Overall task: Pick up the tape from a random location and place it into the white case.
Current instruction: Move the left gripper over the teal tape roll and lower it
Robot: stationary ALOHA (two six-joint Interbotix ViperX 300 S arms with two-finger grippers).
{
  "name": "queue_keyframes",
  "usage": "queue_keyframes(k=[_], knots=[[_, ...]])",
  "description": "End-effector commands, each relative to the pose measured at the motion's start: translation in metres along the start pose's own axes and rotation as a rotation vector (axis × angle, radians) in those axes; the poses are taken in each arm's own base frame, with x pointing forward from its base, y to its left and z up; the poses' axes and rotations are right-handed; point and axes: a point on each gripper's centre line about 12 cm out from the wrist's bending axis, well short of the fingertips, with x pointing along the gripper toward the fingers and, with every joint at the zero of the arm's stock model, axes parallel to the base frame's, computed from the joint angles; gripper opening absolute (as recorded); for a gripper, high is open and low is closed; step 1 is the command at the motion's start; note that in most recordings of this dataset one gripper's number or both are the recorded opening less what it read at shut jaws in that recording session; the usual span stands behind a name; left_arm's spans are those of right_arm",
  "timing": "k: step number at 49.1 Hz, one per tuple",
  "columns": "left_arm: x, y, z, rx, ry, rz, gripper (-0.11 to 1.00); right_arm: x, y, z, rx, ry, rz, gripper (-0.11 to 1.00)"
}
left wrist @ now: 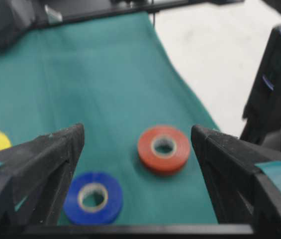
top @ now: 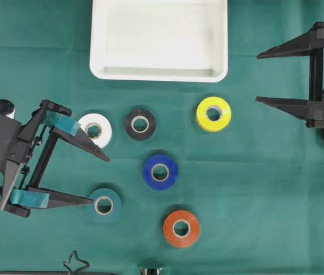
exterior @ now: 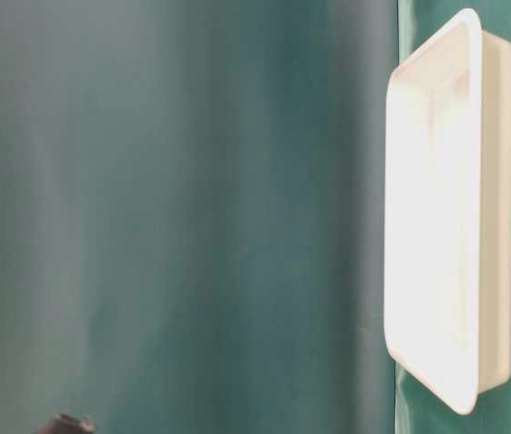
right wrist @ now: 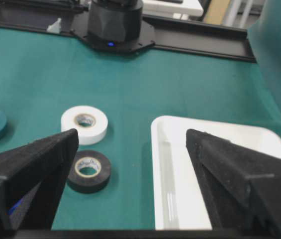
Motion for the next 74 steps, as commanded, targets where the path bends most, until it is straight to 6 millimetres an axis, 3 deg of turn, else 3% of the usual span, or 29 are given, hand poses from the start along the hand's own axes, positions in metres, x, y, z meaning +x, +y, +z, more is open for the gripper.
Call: queue_keyframes(k=[1, 40, 74], knots=[[0.000, 0.000, 0.013, -0.005, 0.021, 0.001, 1.00, 0.001, 0.000, 0.012, 0.003, -0.025, -0.001, 0.91], [0.029, -0.001, 0.031, -0.006, 0.632, 0.001, 1.00, 0.002, 0.004, 0.014, 0.006, -0.012, 0.017, 0.91], [0.032, 0.000, 0.032, 0.000, 0.673, 0.003, 1.00, 0.002, 0.004, 0.014, 0.005, -0.001, 0.019, 0.91]])
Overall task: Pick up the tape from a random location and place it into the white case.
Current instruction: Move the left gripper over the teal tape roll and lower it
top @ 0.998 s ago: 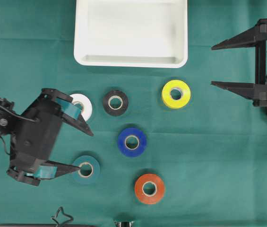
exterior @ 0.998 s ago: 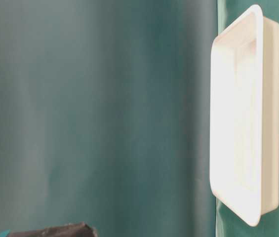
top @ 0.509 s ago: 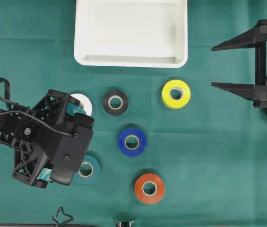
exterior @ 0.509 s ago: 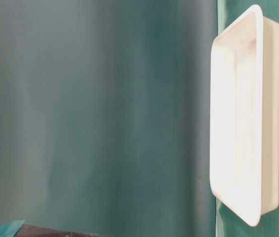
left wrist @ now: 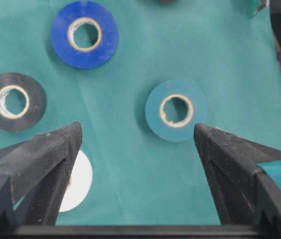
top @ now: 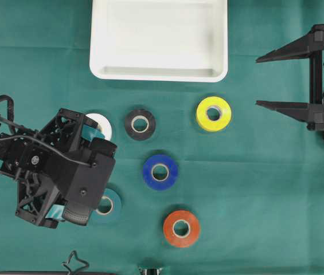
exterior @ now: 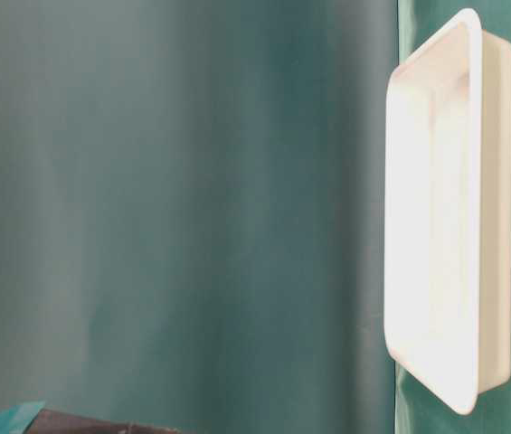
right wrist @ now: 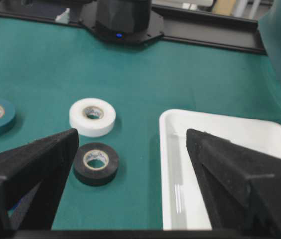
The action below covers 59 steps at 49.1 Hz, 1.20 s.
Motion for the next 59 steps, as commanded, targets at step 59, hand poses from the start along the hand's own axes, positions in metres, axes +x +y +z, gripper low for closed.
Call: queue_keyframes(k=[59], knots=[[0.127, -0.003, -0.046, 0.010, 0.055, -0.003, 0.99, 0.005, 0.000, 0.005, -0.005, 0.006, 0.002, 0.91]])
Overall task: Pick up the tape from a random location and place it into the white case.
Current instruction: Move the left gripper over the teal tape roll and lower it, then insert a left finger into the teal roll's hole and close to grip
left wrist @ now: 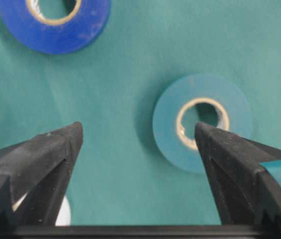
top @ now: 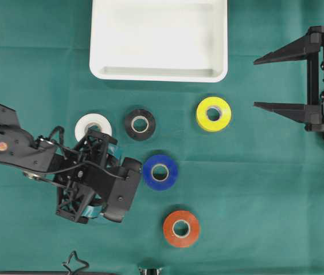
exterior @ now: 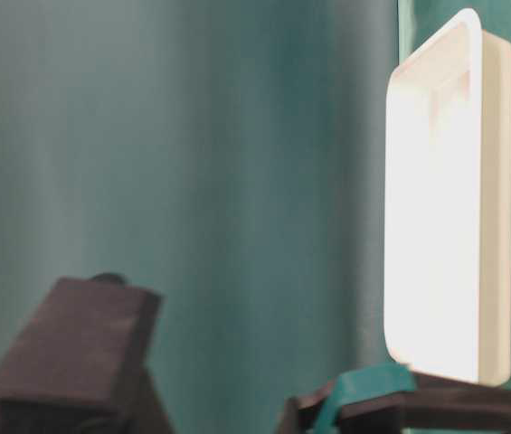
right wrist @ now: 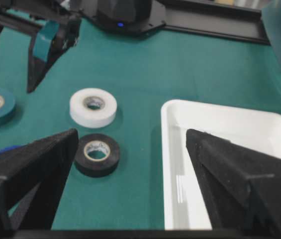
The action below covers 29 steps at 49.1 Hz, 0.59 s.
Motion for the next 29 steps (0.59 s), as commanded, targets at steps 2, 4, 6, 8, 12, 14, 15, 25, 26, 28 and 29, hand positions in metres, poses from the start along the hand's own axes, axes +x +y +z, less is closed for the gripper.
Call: queue_keyframes(k=[2, 4, 6, 8, 12, 14, 15, 25, 26, 28, 29], knots=[[0.001, -0.004, 0.007, 0.011, -0.038, -0.006, 0.99, 0.001, 0.000, 0.010, -0.005, -0.023, 0.002, 0.91], [0.005, -0.005, 0.005, 0.014, -0.026, -0.006, 0.99, 0.001, 0.000, 0.010, -0.006, -0.023, 0.002, 0.91], [0.008, -0.005, 0.003, 0.013, -0.018, -0.007, 0.99, 0.001, 0.000, 0.010, -0.006, -0.021, 0.002, 0.91], [0.012, -0.005, 0.000, 0.014, -0.005, -0.006, 0.99, 0.001, 0.000, 0.010, -0.006, -0.023, 0.002, 0.91], [0.019, -0.005, -0.004, 0.017, 0.014, -0.007, 0.98, 0.001, 0.000, 0.009, -0.006, -0.018, 0.002, 0.91], [0.021, -0.007, -0.005, 0.023, 0.020, -0.008, 0.98, 0.001, 0.000, 0.009, -0.006, -0.018, 0.002, 0.91], [0.023, -0.007, -0.005, 0.023, 0.020, -0.009, 0.97, 0.001, 0.000, 0.009, -0.006, -0.017, 0.002, 0.91], [0.033, -0.011, -0.009, 0.035, 0.008, -0.014, 0.97, 0.001, 0.000, 0.008, -0.006, -0.012, 0.002, 0.91], [0.033, -0.011, -0.009, 0.035, 0.005, -0.014, 0.97, 0.001, 0.000, 0.008, -0.006, -0.012, 0.002, 0.91], [0.037, -0.011, -0.012, 0.035, 0.006, -0.014, 0.97, 0.001, 0.000, 0.008, -0.008, -0.011, 0.002, 0.91], [0.039, -0.011, -0.013, 0.034, 0.006, -0.013, 0.97, 0.001, 0.000, 0.008, -0.006, -0.011, 0.002, 0.91]])
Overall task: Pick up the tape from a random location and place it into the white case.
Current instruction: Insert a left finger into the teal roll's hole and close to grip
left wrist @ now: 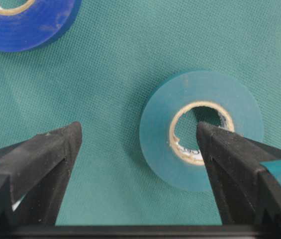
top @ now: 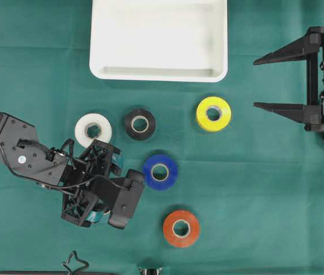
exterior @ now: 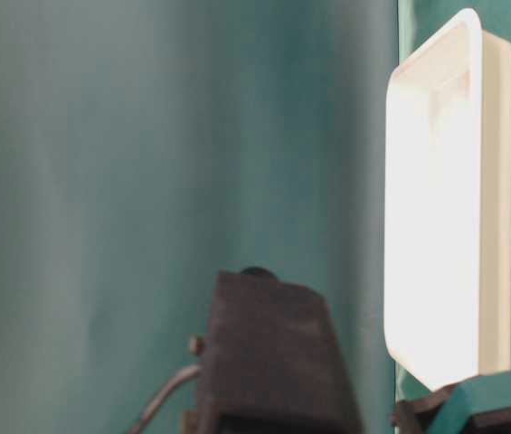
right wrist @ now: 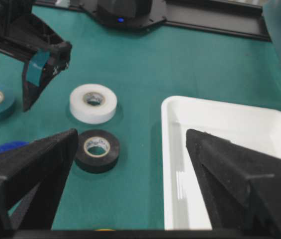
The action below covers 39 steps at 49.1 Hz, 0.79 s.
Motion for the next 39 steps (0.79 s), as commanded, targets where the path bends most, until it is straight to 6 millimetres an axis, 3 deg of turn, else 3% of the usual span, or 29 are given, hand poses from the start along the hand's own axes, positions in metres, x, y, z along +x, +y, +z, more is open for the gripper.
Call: queue_keyframes(k=[1, 14, 30, 35, 39], knots=[[-0.001, -0.001, 0.004, 0.004, -0.031, -0.001, 0.97, 0.001, 0.000, 0.009, -0.002, -0.021, 0.002, 0.91], [0.015, -0.001, -0.006, 0.006, 0.012, -0.001, 0.97, 0.001, 0.000, 0.009, -0.002, -0.017, 0.001, 0.91], [0.017, -0.002, -0.006, 0.007, 0.011, -0.002, 0.94, 0.001, 0.000, 0.007, -0.002, -0.006, 0.001, 0.91], [0.017, -0.003, -0.006, 0.010, 0.015, -0.003, 0.81, 0.001, 0.000, 0.007, -0.002, -0.003, 0.000, 0.91], [0.017, -0.007, -0.007, 0.017, 0.028, -0.008, 0.58, 0.001, 0.000, 0.007, -0.002, -0.002, 0.001, 0.91]])
